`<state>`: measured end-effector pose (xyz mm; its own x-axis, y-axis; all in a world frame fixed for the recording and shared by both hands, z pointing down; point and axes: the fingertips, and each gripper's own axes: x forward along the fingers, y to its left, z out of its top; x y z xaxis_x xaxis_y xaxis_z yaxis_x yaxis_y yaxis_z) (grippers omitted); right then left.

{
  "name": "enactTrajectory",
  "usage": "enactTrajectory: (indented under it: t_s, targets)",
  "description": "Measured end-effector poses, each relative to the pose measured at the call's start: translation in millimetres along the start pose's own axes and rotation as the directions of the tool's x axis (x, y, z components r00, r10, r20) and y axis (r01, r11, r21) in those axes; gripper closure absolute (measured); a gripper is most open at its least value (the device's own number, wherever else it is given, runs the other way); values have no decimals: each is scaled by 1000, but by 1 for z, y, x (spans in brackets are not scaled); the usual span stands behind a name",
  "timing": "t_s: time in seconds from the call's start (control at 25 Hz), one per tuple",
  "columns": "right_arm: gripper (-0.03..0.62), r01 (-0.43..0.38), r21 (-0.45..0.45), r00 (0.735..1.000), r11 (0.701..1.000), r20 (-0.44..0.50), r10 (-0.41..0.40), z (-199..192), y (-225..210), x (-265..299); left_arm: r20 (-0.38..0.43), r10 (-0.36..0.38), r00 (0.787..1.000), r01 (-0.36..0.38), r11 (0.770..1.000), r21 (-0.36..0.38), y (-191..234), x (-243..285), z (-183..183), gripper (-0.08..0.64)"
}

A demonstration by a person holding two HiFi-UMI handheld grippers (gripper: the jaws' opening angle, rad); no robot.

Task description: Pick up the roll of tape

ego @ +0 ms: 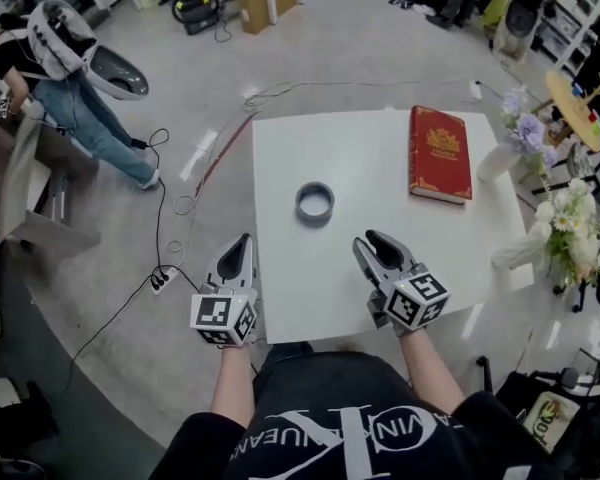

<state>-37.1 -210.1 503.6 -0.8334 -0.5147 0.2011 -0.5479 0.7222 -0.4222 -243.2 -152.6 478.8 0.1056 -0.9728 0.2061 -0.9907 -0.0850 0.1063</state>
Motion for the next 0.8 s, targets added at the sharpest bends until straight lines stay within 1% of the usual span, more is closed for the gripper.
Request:
enactTrajectory:
  t_s: [0.2, 0.36, 0.6, 0.8]
  targets:
    - [468, 86, 47, 996, 995, -3, -86, -3, -8, 22, -18, -84, 996, 84, 996, 2, 15, 27, 2, 561]
    - [468, 132, 78, 991, 988, -7, -132, -5, -9, 40, -40, -140, 989, 141, 990, 6, 24, 44, 0, 561]
    - [468, 193, 90, 981, 977, -55, -188, -16, -14, 70, -78, -222, 972, 223, 975, 1, 30, 70, -12, 561]
    - [468, 265, 114, 963, 957, -76, -258, -18, -29, 92, -96, -282, 955, 284, 959, 10, 30, 86, -17, 561]
